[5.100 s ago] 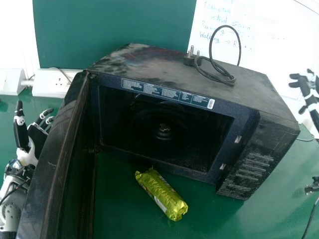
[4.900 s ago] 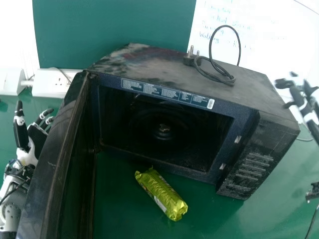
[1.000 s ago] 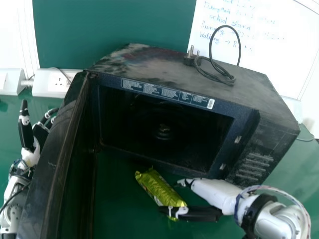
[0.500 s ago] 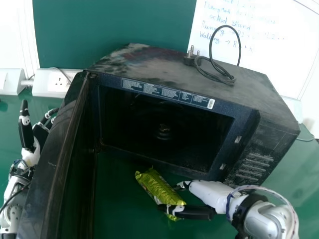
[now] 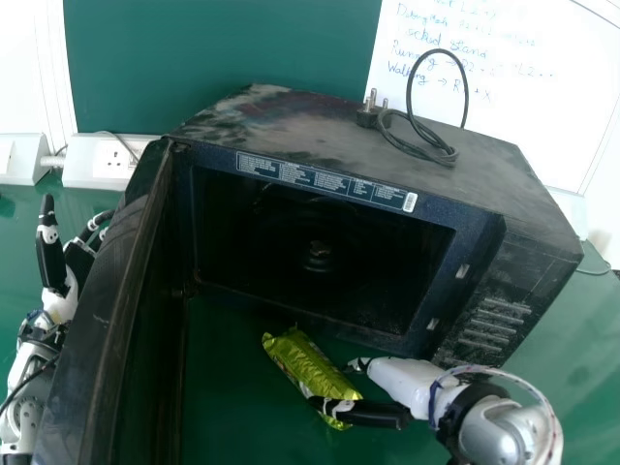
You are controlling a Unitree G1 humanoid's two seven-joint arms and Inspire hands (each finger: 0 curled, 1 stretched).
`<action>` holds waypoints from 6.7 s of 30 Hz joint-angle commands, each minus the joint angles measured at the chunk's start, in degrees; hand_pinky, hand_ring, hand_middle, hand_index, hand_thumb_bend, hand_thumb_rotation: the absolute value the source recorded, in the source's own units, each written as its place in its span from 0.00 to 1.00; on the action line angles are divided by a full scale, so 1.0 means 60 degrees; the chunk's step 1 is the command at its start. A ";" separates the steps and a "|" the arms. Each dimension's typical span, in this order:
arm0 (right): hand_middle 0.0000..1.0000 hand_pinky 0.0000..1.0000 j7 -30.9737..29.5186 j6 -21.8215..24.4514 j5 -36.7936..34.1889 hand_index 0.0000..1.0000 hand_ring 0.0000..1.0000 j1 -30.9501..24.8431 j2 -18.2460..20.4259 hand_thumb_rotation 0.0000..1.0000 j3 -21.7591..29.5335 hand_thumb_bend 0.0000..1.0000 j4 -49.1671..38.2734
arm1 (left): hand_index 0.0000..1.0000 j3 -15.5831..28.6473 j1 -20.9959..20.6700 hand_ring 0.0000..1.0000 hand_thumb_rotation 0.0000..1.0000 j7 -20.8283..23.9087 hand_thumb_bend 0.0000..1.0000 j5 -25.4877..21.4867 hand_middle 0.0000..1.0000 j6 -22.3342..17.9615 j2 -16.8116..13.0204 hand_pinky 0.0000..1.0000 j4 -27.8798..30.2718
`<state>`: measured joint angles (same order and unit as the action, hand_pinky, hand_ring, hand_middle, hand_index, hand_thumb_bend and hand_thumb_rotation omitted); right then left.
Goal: Put biscuit inside oven
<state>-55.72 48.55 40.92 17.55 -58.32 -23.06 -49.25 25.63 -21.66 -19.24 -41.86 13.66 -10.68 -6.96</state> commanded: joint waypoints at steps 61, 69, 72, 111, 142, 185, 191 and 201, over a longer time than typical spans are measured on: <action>0.95 0.90 0.0355 -0.5923 0.9256 0.95 0.92 -0.2509 0.7509 0.38 0.1108 0.95 0.2423 | 0.49 0.0011 0.0096 0.32 0.08 0.0372 0.52 -0.0082 0.41 0.0228 0.0132 0.22 0.0417; 0.91 0.87 0.1016 -0.6089 0.9574 0.92 0.89 -0.2655 0.7562 0.37 0.1090 0.95 0.2710 | 0.49 -0.0006 0.0117 0.32 0.08 0.0465 0.52 -0.0068 0.41 0.0258 0.0151 0.22 0.0512; 0.90 0.84 0.1315 -0.6122 0.9553 0.91 0.87 -0.2655 0.7554 0.38 0.1090 0.95 0.2909 | 0.49 -0.0001 0.0125 0.32 0.08 0.0480 0.52 -0.0047 0.41 0.0253 0.0149 0.22 0.0525; 0.46 0.57 0.3870 -0.5729 0.7785 0.50 0.47 -0.2650 0.7627 0.00 0.1345 0.53 0.3911 | 0.49 0.0056 0.0146 0.33 0.08 0.0282 0.52 -0.0103 0.41 0.0301 0.0065 0.23 0.0486; 0.47 0.67 0.2397 -0.5343 0.6433 0.50 0.55 -0.0392 0.7548 0.00 0.3077 0.53 0.2327 | 0.49 0.0100 0.0143 0.32 0.08 0.0083 0.52 -0.0079 0.41 0.0244 -0.0007 0.23 0.0331; 0.45 0.59 0.7691 -0.5815 0.4899 0.50 0.46 0.3136 0.6762 0.00 0.1284 0.53 0.9188 | 0.49 0.0035 0.0236 0.32 0.08 0.0217 0.52 -0.0084 0.41 0.0304 0.0086 0.23 0.0532; 0.42 0.49 0.9082 -0.6138 0.4566 0.51 0.38 0.3944 0.6607 0.00 0.0887 0.53 1.0816 | 0.49 0.0040 0.0232 0.32 0.08 0.0186 0.52 -0.0137 0.41 0.0337 0.0083 0.23 0.0524; 0.42 0.43 1.0978 -0.6525 0.3992 0.50 0.40 0.4950 0.6460 0.00 0.0369 0.52 1.3013 | 0.49 0.0035 0.0257 0.32 0.08 0.0197 0.52 -0.0177 0.41 0.0380 0.0038 0.23 0.0538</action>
<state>7.92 9.98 65.70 45.43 -18.86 -20.52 27.69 25.70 -20.76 -17.55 -42.79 15.94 -10.04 -4.08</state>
